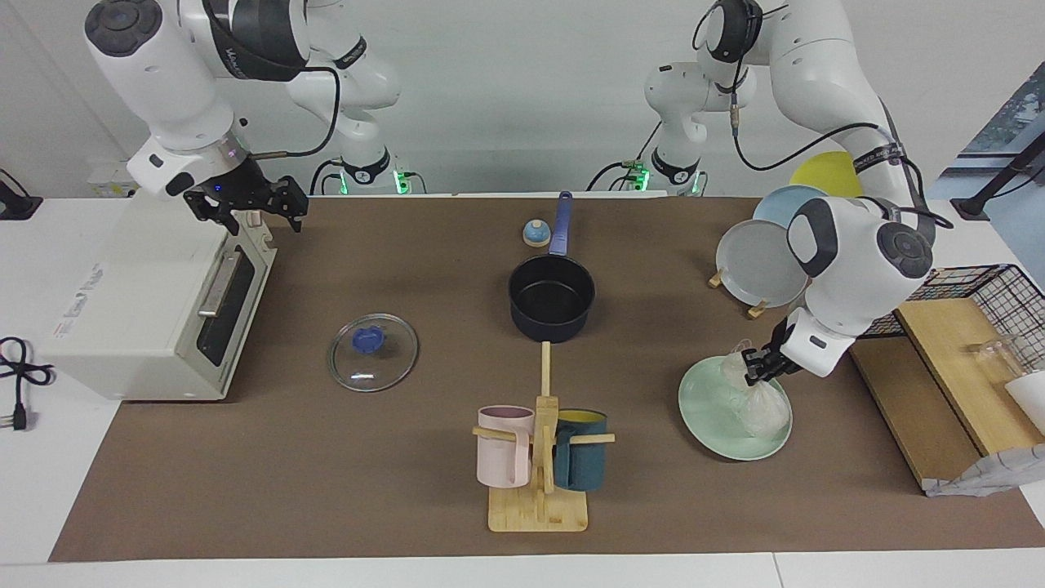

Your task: Transfer vermicelli from pot to plate

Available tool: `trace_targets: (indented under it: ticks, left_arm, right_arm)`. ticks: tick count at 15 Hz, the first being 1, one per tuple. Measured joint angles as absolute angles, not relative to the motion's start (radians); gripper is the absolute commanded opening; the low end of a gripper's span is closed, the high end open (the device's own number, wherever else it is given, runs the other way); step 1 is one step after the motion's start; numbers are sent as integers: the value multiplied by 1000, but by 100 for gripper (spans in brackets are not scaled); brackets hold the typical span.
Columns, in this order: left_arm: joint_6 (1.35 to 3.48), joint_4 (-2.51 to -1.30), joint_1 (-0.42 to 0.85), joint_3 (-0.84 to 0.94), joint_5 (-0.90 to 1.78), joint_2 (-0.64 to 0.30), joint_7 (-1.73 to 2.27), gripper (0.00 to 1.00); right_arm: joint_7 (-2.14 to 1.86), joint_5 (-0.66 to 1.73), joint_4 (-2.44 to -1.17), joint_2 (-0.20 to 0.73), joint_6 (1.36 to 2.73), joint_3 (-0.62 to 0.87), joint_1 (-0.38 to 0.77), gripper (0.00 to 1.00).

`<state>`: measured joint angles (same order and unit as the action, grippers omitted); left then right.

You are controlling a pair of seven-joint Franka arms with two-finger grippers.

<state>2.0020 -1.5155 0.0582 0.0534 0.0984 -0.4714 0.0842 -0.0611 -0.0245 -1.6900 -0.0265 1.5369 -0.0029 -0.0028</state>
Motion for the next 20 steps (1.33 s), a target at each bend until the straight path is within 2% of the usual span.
trace_targets:
  ticks: [6, 7, 8, 14, 20]
  left_arm:
    - [2158, -1569, 59, 56, 89, -509, 20, 0]
    - [2171, -1580, 59, 56, 89, -510, 16, 38]
    - [2175, -1584, 59, 57, 88, -509, 13, 99]
    - [2136, -1575, 57, 56, 87, -471, 13, 100]
    - [1810, -1532, 47, 39, 78, -235, 48, 100]
  right_arm:
    - [-61, -24, -1677, -27, 1549, -2, -3, 100]
    - [-61, -24, -1673, -27, 1549, -2, -3, 100]
    - [-61, -24, -1670, -27, 1549, -3, -3, 100]
    - [-61, -24, -1663, -27, 1549, -3, -3, 100]
    - [-61, -24, -1662, -26, 1550, -2, -2, 100]
